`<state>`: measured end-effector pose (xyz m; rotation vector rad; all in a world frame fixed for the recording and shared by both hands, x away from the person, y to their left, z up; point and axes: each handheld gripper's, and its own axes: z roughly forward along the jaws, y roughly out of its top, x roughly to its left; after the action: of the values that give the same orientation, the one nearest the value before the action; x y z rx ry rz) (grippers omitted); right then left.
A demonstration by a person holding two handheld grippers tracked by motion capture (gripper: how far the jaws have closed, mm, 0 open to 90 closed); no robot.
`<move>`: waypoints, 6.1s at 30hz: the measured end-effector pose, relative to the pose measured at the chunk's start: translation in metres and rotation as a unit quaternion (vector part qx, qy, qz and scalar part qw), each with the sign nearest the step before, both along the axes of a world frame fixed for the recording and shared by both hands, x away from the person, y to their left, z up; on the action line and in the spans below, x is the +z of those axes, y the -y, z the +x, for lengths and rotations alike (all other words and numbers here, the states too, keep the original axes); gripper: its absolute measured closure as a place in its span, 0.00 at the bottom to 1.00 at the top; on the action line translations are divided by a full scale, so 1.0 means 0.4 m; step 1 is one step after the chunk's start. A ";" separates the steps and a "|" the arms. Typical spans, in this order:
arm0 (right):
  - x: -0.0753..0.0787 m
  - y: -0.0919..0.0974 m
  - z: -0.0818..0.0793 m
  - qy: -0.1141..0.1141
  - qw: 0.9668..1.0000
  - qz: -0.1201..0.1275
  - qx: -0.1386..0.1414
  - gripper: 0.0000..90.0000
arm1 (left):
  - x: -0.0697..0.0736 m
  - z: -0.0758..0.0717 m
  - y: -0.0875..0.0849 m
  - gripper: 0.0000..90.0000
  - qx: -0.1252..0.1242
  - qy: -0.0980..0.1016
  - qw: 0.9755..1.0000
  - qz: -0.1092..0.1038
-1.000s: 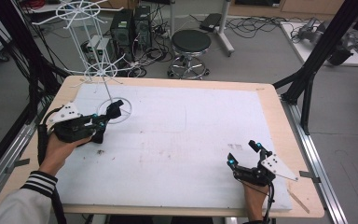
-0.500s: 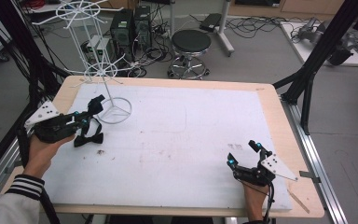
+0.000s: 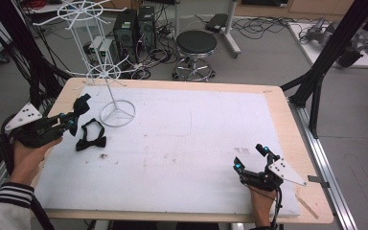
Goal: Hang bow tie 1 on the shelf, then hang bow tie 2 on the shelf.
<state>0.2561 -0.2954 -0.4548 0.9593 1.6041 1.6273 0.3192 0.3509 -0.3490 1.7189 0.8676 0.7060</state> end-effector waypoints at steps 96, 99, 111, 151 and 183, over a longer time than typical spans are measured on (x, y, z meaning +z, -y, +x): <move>0.000 0.003 0.000 0.000 1.000 0.005 -0.002 0.04 | 0.000 0.052 0.084 0.14 0.009 0.022 0.999 -0.023; 0.000 0.002 0.000 0.000 1.000 0.006 -0.003 0.04 | -0.003 0.043 0.083 0.14 0.002 0.026 0.999 -0.034; 0.001 0.004 0.002 -0.006 1.000 0.010 -0.003 0.04 | -0.022 -0.016 0.121 0.14 -0.038 0.058 0.996 -0.058; 0.000 0.006 0.002 -0.005 1.000 0.014 0.000 0.04 | -0.140 -0.066 0.161 0.14 -0.067 0.071 0.994 -0.049; 0.000 0.005 0.002 -0.005 1.000 0.009 -0.001 0.04 | -0.065 -0.031 0.124 0.15 -0.092 0.047 0.994 0.019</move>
<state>0.2568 -0.2972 -0.4548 0.9782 1.5975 1.6414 0.3069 0.3014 -0.3752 1.7587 0.6246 0.6762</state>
